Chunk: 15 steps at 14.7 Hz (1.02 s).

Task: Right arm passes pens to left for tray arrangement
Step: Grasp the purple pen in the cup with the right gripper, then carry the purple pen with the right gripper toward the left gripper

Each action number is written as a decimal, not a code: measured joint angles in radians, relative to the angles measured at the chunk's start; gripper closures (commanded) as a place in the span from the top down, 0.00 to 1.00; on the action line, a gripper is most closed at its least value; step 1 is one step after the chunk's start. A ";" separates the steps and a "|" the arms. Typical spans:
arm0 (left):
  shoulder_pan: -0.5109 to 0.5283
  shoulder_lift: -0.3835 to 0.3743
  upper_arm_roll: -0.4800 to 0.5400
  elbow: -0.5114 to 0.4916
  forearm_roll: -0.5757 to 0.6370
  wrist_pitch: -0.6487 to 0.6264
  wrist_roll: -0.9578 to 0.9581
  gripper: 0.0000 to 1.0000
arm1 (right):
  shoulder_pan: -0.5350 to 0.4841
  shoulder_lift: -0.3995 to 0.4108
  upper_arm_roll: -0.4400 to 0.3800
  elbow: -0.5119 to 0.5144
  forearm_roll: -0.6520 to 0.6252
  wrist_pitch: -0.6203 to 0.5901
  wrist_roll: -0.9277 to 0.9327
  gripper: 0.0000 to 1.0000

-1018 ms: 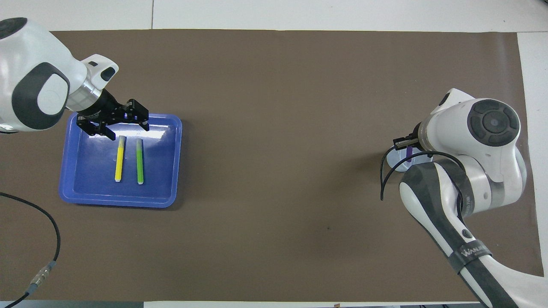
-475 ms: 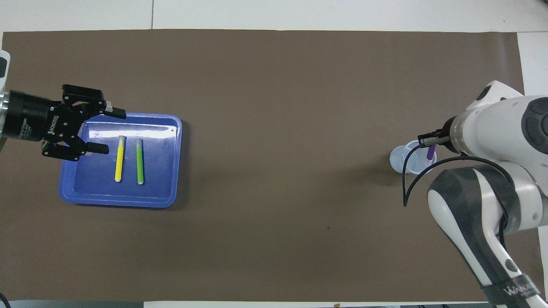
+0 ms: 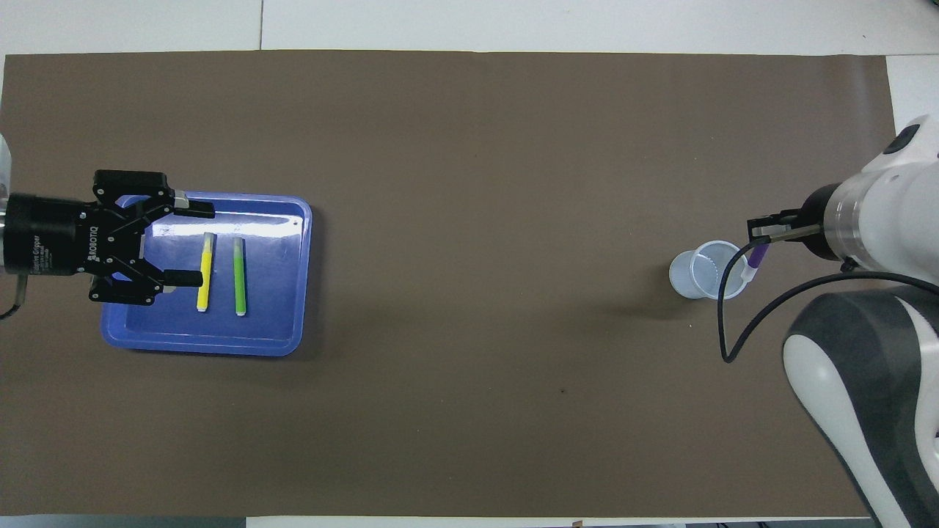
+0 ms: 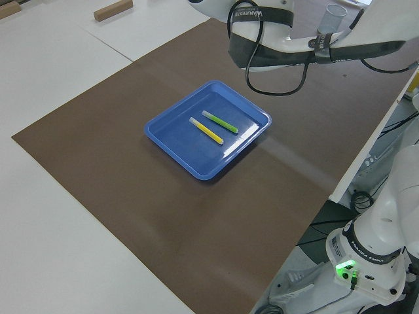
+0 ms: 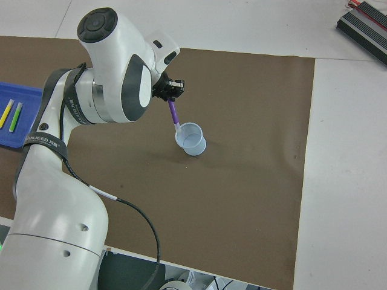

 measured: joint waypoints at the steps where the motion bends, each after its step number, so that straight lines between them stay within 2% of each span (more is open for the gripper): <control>1: 0.000 -0.016 0.000 -0.028 -0.031 0.013 -0.002 1.00 | 0.001 0.003 0.005 0.001 0.046 0.001 0.061 0.00; 4: -0.002 -0.053 -0.001 -0.087 -0.126 0.058 -0.034 1.00 | 0.008 0.017 0.069 0.012 0.198 0.021 0.369 0.00; 7: -0.036 -0.062 -0.005 -0.098 -0.162 0.104 -0.099 1.00 | 0.017 0.065 0.183 0.071 0.322 0.104 0.756 0.00; 11: -0.103 -0.065 -0.007 -0.119 -0.209 0.173 -0.161 1.00 | 0.029 0.196 0.346 0.191 0.341 0.283 1.255 0.00; 15: -0.177 -0.073 -0.008 -0.147 -0.238 0.263 -0.209 1.00 | 0.042 0.293 0.448 0.294 0.341 0.338 1.503 0.00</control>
